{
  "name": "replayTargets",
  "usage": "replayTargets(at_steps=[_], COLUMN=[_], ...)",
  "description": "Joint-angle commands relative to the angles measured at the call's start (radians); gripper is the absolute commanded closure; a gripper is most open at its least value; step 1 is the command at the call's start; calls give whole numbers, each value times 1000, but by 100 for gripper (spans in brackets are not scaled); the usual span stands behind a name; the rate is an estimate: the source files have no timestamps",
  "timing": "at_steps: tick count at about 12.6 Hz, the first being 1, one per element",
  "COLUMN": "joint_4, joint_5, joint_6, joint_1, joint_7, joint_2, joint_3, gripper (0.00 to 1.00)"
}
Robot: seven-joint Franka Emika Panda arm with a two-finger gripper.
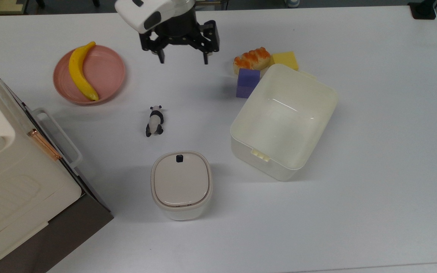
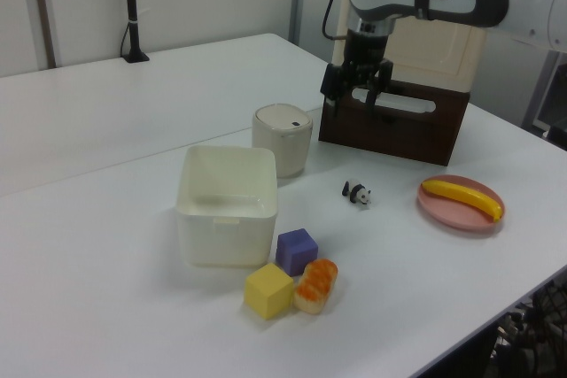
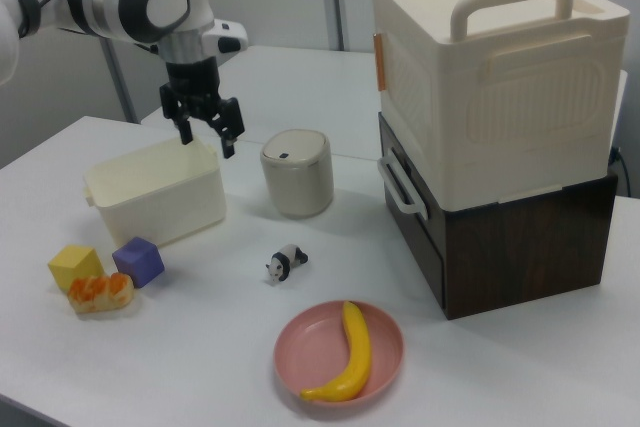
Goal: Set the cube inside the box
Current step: 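Move the open gripper toward the purple cube beside the yellow cube, then lower the gripper over the purple cube and close on it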
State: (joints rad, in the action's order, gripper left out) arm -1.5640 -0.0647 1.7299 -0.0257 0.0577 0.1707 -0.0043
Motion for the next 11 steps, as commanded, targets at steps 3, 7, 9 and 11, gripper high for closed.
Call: replayTargets(at_steps=[3,7,9,11], joint_4=[-141,-376,-438,-479], joint_5=[-148,-240,-247,-247], joint_6=[31,140,216,276], joint_1=[-11,-77,-170,-200], joint_7=[-91,-249,-262,-262], joint_2=[-65,-171,-166,-154], joint_3=[-5,-34,-92,-94], gripper=[0,0,0,0])
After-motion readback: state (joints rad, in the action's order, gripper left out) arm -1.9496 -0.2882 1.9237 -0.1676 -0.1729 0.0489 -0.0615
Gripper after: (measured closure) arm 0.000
